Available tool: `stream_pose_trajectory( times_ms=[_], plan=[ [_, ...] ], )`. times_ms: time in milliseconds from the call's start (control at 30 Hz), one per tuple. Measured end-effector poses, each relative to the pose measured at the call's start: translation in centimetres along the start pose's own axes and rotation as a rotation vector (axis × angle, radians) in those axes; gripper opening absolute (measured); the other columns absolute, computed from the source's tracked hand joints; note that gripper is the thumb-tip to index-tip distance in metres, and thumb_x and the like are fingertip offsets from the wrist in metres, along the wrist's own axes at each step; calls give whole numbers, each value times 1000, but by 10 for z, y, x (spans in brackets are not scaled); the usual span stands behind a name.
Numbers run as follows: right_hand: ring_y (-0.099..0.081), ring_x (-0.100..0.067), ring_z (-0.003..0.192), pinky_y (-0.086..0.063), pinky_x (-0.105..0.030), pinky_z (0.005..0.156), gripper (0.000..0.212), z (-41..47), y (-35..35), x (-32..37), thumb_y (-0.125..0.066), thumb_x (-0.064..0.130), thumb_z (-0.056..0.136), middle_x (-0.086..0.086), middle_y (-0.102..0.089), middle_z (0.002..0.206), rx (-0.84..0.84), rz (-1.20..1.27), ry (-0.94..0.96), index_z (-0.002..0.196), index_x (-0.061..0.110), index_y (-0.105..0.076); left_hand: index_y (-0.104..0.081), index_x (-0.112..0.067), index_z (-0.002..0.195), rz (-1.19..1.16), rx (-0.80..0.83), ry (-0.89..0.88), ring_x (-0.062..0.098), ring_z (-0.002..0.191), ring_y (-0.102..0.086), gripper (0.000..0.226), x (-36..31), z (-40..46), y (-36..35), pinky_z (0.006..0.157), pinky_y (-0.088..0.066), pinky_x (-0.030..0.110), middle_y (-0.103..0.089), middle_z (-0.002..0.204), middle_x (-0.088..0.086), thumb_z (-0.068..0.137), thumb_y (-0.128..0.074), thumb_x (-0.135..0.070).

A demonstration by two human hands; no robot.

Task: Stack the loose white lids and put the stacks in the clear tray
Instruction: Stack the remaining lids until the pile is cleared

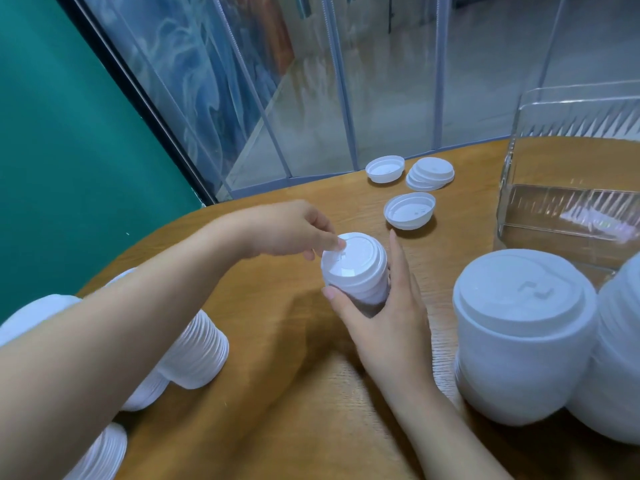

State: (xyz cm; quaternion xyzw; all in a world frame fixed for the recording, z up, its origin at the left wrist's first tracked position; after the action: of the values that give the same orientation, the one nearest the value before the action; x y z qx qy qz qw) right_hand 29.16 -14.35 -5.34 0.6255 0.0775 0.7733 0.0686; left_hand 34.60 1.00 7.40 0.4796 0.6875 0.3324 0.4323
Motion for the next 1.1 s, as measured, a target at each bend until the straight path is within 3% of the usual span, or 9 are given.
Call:
stream_pose_trajectory(
  times_ms=[133,233,333,400,500,567,733,900,1100],
  plan=[
    [-49,-3,134,-45,-32,105,90,0,0,-2,-75,65,73,24,-53,141,23,2,5,152,46,-36,-72,-32,109,85,-110,-112,5,96,-66,30,-21,18,21,90,-53,30,-72,102,-13,91,-69,-55],
    [-46,3,130,-37,-14,95,87,-2,0,-3,-76,62,75,27,-51,137,28,-5,12,151,48,-36,-74,-28,107,-20,-221,-299,7,86,-65,24,-44,44,18,80,-52,31,-71,97,-8,95,-69,-48],
    [-44,11,124,-33,0,91,85,-2,-1,-3,-75,62,74,29,-50,136,22,6,11,150,50,-37,-75,-26,113,83,-223,-366,12,99,-64,27,-57,78,7,90,-53,32,-72,108,-7,91,-76,-42],
    [-44,12,126,-35,-4,98,84,-2,-1,-3,-76,60,74,29,-50,137,20,15,17,149,50,-38,-75,-25,116,139,-237,-380,14,103,-62,31,-60,97,0,92,-52,33,-70,112,-6,88,-80,-37],
    [-46,4,131,-42,-29,110,86,-2,-2,-6,-77,61,75,27,-51,138,8,-7,22,150,46,-38,-74,-27,114,199,-220,-381,13,106,-60,35,-62,118,-15,92,-50,32,-68,114,-8,83,-84,-41],
    [-46,1,132,-42,-35,111,86,-2,-2,-7,-77,63,76,26,-51,138,14,-14,13,151,46,-37,-74,-26,110,250,-224,-396,13,104,-59,34,-61,129,-27,86,-46,27,-69,109,-10,83,-83,-44],
    [-44,2,134,-41,-37,113,87,2,-2,-9,-74,67,76,28,-48,140,25,-34,18,151,46,-35,-68,-27,89,223,-274,-435,14,95,-58,13,-63,140,-37,79,-34,25,-66,90,-12,86,-80,-31],
    [-44,-2,135,-41,-40,113,88,1,-1,-10,-69,72,74,27,-49,140,27,-44,8,151,46,-34,-65,-24,81,118,-286,-416,19,87,-60,19,-62,135,-27,77,-49,34,-67,87,-3,82,-84,-27],
    [-43,4,131,-41,-34,112,86,-1,-1,-6,-79,61,77,27,-48,137,37,-20,-4,150,48,-35,-64,-5,82,-68,-281,-406,13,71,-51,30,-54,121,-16,67,-46,36,-68,85,15,78,-87,-23]
  ],
)
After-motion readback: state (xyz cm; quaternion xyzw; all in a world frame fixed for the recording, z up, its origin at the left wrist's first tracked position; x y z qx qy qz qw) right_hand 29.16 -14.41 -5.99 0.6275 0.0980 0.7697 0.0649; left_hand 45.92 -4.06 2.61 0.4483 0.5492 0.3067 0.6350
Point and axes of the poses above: each hand's wrist, its own z-axis towards the middle knuckle, its own y-axis out of the back of the hand, x = y × z, the point moved 3 cm from there along z, towards the middle knuckle
